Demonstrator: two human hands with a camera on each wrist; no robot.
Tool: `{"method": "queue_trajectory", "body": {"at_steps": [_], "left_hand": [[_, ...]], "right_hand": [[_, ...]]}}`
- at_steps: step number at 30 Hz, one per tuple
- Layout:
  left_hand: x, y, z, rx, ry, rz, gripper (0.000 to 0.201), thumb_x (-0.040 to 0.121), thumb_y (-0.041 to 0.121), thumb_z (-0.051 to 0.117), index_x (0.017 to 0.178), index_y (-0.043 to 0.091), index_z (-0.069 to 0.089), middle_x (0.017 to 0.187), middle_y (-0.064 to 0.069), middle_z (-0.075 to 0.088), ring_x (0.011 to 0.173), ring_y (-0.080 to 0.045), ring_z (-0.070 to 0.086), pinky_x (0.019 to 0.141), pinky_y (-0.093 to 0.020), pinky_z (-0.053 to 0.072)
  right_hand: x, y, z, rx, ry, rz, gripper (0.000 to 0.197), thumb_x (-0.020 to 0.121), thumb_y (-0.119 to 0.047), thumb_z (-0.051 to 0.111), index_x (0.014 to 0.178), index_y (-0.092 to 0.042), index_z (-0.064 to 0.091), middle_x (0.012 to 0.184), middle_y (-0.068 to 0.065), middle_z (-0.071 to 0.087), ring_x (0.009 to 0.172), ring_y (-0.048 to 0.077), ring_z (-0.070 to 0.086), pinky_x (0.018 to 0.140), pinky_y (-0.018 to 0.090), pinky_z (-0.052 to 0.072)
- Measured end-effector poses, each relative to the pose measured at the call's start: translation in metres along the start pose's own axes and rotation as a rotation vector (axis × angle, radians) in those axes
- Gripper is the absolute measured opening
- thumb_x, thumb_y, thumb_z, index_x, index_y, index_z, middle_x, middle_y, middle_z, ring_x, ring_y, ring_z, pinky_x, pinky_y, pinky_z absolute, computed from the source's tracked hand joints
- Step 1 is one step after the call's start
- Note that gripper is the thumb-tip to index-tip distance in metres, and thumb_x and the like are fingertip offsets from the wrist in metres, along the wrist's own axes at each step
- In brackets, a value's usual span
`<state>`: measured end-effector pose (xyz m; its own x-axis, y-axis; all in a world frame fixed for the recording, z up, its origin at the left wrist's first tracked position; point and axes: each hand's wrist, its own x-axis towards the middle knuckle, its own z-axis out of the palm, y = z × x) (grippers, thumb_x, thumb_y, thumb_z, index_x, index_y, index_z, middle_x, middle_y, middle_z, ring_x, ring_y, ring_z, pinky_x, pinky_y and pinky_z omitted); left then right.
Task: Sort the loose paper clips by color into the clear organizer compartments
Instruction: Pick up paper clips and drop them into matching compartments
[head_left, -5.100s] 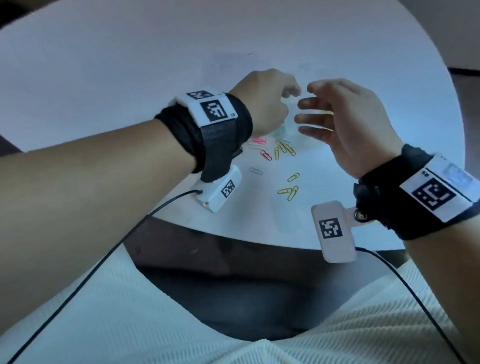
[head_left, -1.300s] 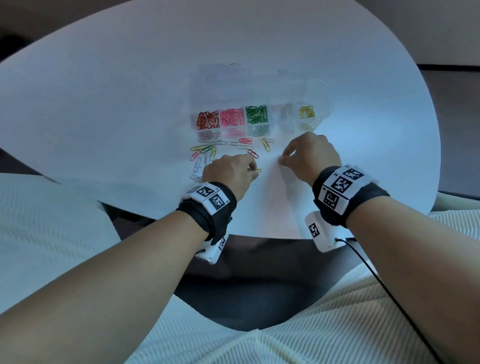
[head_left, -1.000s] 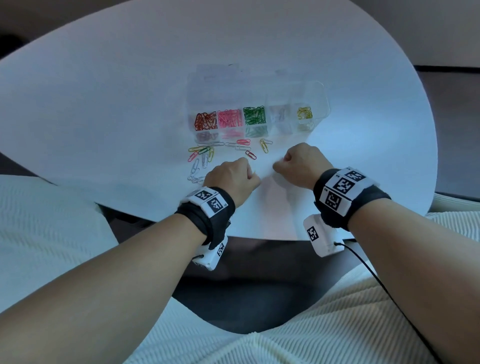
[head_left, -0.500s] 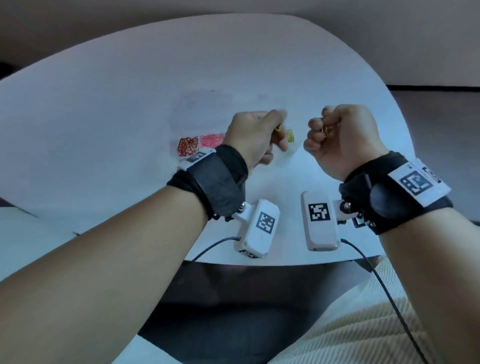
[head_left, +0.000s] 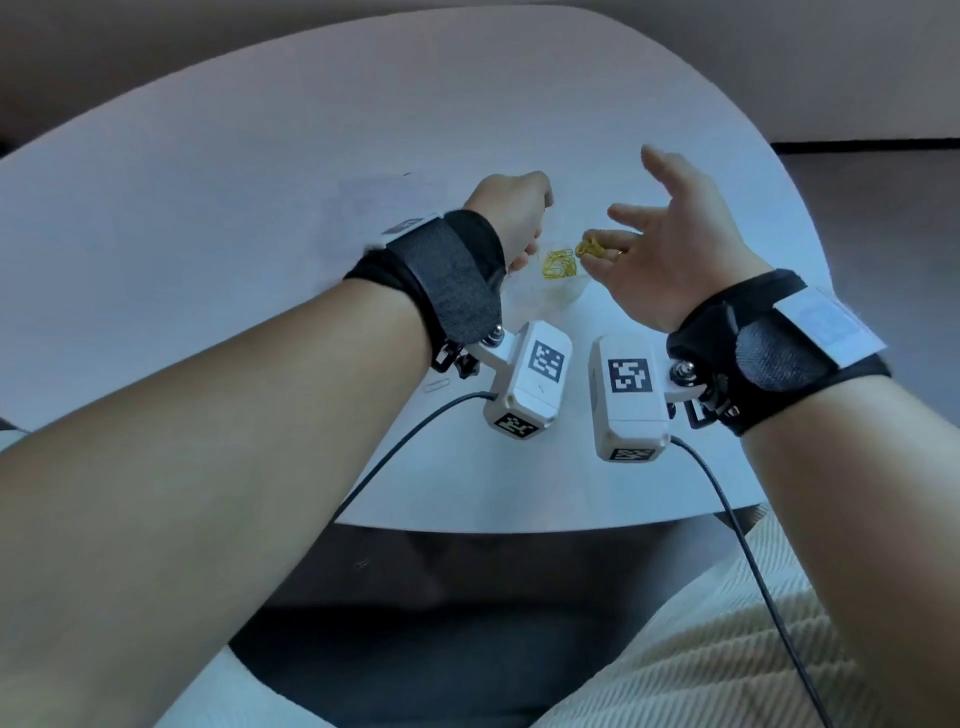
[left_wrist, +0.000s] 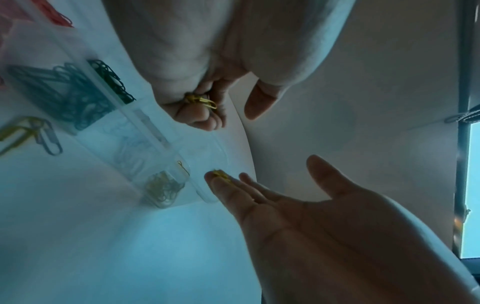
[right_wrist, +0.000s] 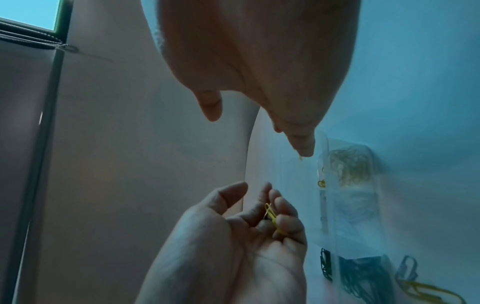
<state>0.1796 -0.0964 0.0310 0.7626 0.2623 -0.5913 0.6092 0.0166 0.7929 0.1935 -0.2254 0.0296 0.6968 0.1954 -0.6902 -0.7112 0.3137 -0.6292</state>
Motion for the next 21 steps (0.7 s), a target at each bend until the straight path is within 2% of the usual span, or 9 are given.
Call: {"method": "queue_trajectory", "body": {"at_steps": [2, 4, 6, 8, 11, 14, 16, 18, 21], "left_hand": [[0.001, 0.002, 0.001, -0.04, -0.005, 0.003, 0.013, 0.088, 0.013, 0.048, 0.076, 0.008, 0.046, 0.066, -0.005, 0.041, 0.052, -0.018, 0.038, 0.051, -0.025, 0.034], [0.0, 0.004, 0.004, -0.107, -0.028, 0.008, 0.009, 0.089, 0.013, 0.049, 0.083, 0.007, 0.048, 0.071, -0.007, 0.043, 0.06, -0.02, 0.042, 0.058, -0.027, 0.042], [0.002, 0.003, 0.007, -0.129, -0.071, -0.006, 0.011, 0.089, 0.02, 0.052, 0.086, 0.009, 0.051, 0.086, -0.01, 0.052, 0.074, -0.022, 0.054, 0.075, -0.028, 0.052], [0.003, 0.001, 0.009, -0.118, -0.124, -0.038, 0.015, 0.088, 0.028, 0.054, 0.088, 0.013, 0.05, 0.102, -0.013, 0.055, 0.09, -0.025, 0.057, 0.089, -0.033, 0.052], [0.002, -0.003, 0.008, -0.081, -0.174, -0.056, 0.019, 0.09, 0.033, 0.052, 0.09, 0.014, 0.049, 0.103, -0.009, 0.047, 0.089, -0.024, 0.049, 0.082, -0.029, 0.049], [-0.001, -0.006, 0.001, 0.006, -0.119, 0.048, 0.023, 0.091, 0.033, 0.052, 0.104, 0.014, 0.054, 0.105, -0.006, 0.054, 0.095, -0.023, 0.055, 0.09, -0.032, 0.049], [-0.009, -0.006, -0.009, 0.002, -0.075, 0.162, 0.015, 0.091, 0.024, 0.052, 0.098, 0.013, 0.059, 0.094, -0.005, 0.058, 0.084, -0.022, 0.056, 0.079, -0.029, 0.049], [-0.019, -0.008, -0.023, 0.036, -0.028, 0.281, 0.014, 0.089, 0.014, 0.05, 0.09, 0.011, 0.064, 0.078, -0.003, 0.06, 0.068, -0.018, 0.056, 0.064, -0.027, 0.05], [-0.031, -0.023, -0.046, 0.198, 0.05, 0.397, 0.017, 0.085, 0.01, 0.05, 0.082, 0.008, 0.067, 0.058, 0.002, 0.056, 0.05, -0.016, 0.051, 0.05, -0.022, 0.042]], "right_hand": [[0.0, 0.0, 0.001, 0.008, -0.025, 0.026, 0.058, 0.09, -0.054, 0.055, 0.123, -0.007, 0.045, 0.142, 0.026, 0.038, 0.135, 0.031, 0.034, 0.107, 0.04, 0.038], [0.0, 0.001, 0.0, 0.003, -0.033, 0.036, 0.06, 0.089, -0.058, 0.054, 0.121, -0.008, 0.045, 0.149, 0.023, 0.03, 0.138, 0.033, 0.029, 0.107, 0.041, 0.038], [0.0, 0.003, 0.0, -0.021, -0.014, 0.019, 0.06, 0.091, -0.057, 0.052, 0.126, -0.009, 0.045, 0.144, 0.023, 0.037, 0.136, 0.031, 0.036, 0.103, 0.037, 0.042], [-0.001, 0.003, 0.002, -0.044, 0.034, -0.049, 0.057, 0.095, -0.051, 0.05, 0.135, -0.01, 0.044, 0.136, 0.024, 0.045, 0.133, 0.031, 0.044, 0.102, 0.033, 0.043], [-0.004, -0.002, 0.004, -0.078, 0.119, -0.211, 0.046, 0.098, -0.04, 0.05, 0.134, -0.012, 0.048, 0.126, 0.016, 0.056, 0.122, 0.026, 0.054, 0.094, 0.03, 0.045], [-0.01, -0.007, 0.002, -0.096, 0.144, -0.317, 0.028, 0.097, -0.026, 0.051, 0.119, -0.012, 0.06, 0.111, 0.008, 0.067, 0.102, 0.022, 0.067, 0.087, 0.03, 0.055], [-0.015, -0.006, 0.003, -0.175, 0.063, -0.362, 0.023, 0.093, -0.011, 0.047, 0.101, -0.011, 0.068, 0.093, 0.004, 0.07, 0.081, 0.019, 0.069, 0.076, 0.03, 0.058], [-0.019, 0.0, 0.008, -0.362, -0.055, -0.388, 0.03, 0.084, 0.001, 0.042, 0.083, -0.01, 0.07, 0.075, 0.004, 0.066, 0.063, 0.018, 0.062, 0.061, 0.028, 0.053], [-0.022, 0.019, 0.021, -0.76, -0.189, -0.355, 0.03, 0.079, 0.002, 0.044, 0.073, -0.01, 0.071, 0.07, 0.006, 0.066, 0.057, 0.019, 0.057, 0.054, 0.029, 0.048]]}}
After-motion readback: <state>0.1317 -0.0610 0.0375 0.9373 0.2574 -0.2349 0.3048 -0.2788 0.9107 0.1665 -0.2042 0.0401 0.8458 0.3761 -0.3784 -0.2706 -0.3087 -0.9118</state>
